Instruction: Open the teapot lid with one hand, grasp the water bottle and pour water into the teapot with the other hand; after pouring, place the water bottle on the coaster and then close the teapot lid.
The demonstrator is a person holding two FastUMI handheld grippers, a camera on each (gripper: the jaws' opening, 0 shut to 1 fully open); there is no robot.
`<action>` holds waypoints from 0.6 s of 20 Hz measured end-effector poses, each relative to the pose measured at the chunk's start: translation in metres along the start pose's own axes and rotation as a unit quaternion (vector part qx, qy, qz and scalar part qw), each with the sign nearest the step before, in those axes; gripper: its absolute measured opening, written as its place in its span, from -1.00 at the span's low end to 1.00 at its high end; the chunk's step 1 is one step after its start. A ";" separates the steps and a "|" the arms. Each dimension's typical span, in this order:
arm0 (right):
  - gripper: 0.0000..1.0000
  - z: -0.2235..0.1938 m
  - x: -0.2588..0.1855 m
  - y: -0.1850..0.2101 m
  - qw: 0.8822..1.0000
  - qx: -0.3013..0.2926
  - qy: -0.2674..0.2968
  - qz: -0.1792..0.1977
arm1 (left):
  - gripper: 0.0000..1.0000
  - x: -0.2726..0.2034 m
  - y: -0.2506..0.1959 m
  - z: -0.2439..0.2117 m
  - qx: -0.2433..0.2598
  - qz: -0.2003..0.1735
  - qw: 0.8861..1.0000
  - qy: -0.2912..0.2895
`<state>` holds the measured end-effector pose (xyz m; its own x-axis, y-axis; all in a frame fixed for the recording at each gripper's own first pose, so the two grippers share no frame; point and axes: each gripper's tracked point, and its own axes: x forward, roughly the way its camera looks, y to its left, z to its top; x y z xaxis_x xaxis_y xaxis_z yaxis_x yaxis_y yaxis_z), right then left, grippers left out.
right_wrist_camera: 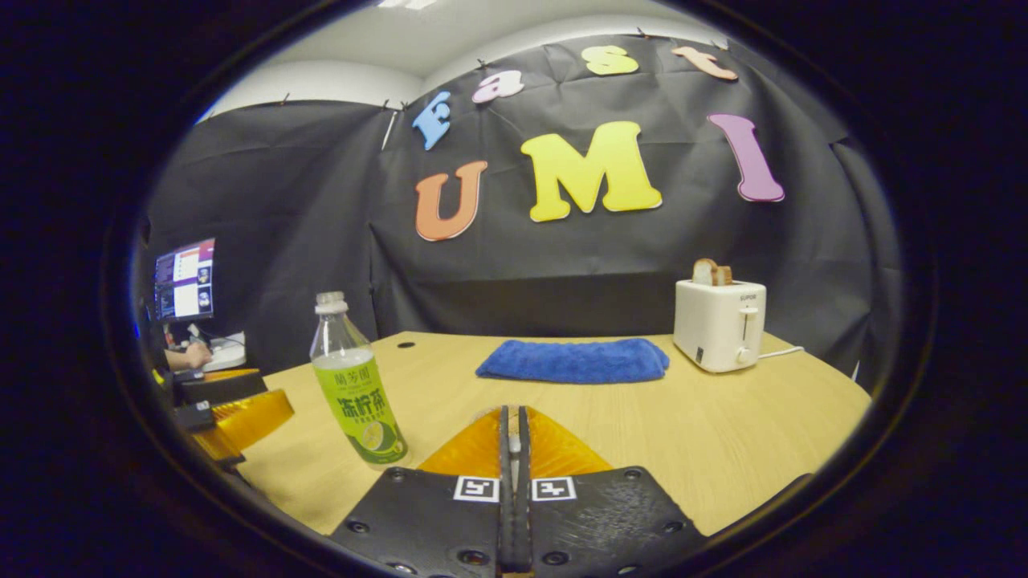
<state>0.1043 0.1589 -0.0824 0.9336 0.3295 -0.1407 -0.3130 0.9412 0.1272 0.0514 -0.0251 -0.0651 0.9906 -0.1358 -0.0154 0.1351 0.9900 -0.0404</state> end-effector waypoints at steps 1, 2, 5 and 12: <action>-1.00 0.007 -0.005 0.000 1.000 0.000 -0.004 0.003 | 1.00 0.006 -0.005 -0.002 -0.002 -0.007 1.000 -0.001; -1.00 0.012 -0.010 0.000 1.000 -0.002 -0.009 0.004 | 1.00 0.012 -0.010 -0.005 -0.002 -0.016 1.000 0.002; -0.99 0.024 -0.026 -0.007 1.000 -0.021 -0.021 -0.002 | 1.00 0.024 -0.028 -0.006 -0.006 -0.045 0.999 -0.009; -1.00 0.035 -0.055 -0.025 0.998 -0.032 -0.045 -0.020 | 1.00 0.064 -0.021 -0.009 -0.019 -0.023 1.000 -0.002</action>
<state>0.0668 0.1147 -0.0432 0.9565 0.2866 -0.0548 -0.2834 0.9571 0.0597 0.1119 -0.0551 -0.0746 0.9833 -0.1816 -0.0077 0.1804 0.9804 -0.0790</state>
